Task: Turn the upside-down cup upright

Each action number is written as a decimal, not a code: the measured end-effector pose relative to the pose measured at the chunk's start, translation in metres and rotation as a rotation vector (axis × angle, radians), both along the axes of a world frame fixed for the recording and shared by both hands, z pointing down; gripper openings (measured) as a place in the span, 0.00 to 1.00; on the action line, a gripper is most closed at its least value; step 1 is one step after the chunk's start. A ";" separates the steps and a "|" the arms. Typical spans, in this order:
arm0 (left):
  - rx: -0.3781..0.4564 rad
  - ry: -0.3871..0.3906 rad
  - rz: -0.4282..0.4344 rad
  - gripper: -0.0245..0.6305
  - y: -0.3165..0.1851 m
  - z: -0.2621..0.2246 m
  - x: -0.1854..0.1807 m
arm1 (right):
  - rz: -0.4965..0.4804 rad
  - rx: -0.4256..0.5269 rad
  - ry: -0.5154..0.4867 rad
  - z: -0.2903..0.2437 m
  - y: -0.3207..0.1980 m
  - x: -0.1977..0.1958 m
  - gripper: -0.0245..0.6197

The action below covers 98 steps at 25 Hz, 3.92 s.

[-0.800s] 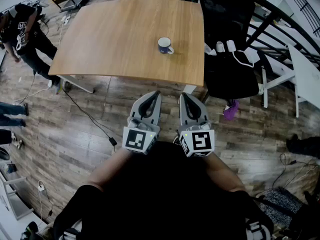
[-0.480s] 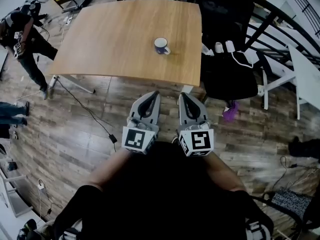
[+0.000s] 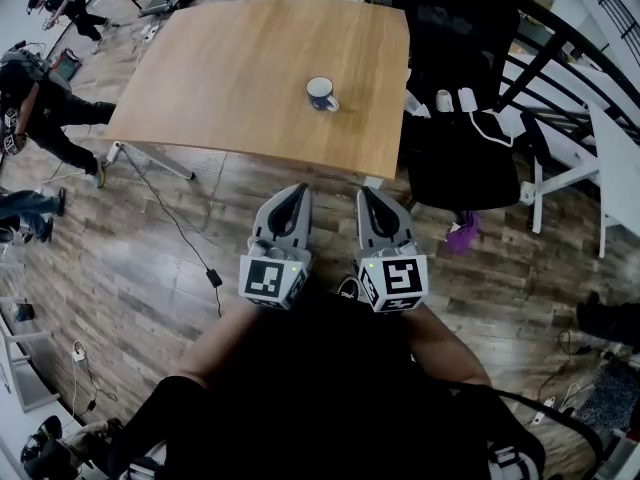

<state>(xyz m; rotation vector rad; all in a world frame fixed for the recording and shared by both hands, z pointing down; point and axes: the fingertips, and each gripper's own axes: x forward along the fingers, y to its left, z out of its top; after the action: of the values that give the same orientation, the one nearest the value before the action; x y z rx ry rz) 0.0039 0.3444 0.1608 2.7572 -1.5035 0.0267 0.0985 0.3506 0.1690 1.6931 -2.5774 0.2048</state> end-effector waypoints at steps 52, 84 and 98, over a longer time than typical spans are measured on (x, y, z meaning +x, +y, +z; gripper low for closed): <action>-0.324 0.001 -0.054 0.05 -0.359 0.252 -0.080 | -0.321 -0.393 0.272 0.244 -0.434 -0.103 0.57; -0.095 -0.117 0.478 0.59 -0.388 0.251 0.013 | -0.365 -0.271 0.013 0.158 -0.423 -0.098 0.57; -0.397 0.494 0.570 0.59 -0.400 0.228 -0.017 | -0.312 -0.219 -0.057 0.130 -0.429 -0.080 0.57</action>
<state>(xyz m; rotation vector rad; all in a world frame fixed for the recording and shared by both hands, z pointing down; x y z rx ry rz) -0.0133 -0.0553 0.3891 2.5007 -0.5134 -0.2958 0.0182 -0.0783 0.2995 1.2127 -2.6961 0.5039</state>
